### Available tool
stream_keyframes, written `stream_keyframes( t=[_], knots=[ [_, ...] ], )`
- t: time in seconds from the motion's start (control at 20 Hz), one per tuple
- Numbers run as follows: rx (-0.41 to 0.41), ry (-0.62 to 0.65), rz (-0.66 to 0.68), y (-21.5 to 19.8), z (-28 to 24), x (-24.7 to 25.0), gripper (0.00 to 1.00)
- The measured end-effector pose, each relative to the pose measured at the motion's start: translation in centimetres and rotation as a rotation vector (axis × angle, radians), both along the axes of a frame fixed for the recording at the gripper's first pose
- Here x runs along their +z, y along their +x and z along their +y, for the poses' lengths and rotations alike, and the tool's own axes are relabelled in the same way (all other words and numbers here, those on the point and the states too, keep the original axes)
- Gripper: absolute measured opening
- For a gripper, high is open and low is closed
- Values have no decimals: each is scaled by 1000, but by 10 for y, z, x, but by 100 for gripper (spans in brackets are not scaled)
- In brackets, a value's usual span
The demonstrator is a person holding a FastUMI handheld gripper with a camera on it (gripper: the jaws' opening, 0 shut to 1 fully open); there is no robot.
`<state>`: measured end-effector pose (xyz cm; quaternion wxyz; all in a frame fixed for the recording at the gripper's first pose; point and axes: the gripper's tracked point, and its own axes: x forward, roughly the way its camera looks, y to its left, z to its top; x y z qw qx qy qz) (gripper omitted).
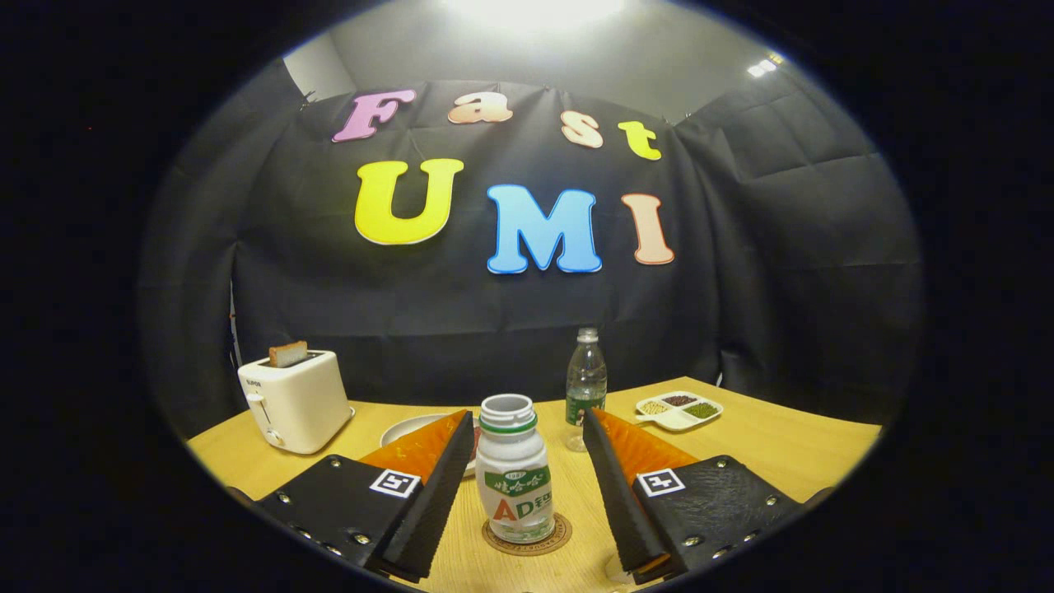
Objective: Take the bottle from table, then pour the juice into the cup, finally place the bottle on the coaster
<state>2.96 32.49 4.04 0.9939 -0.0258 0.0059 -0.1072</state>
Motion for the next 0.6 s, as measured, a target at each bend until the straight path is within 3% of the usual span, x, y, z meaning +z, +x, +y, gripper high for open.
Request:
stream_keyframes(
  t=[0.6],
  knots=[
    [-32, 45, -169, -70, -36, 96, 80]
  ],
)
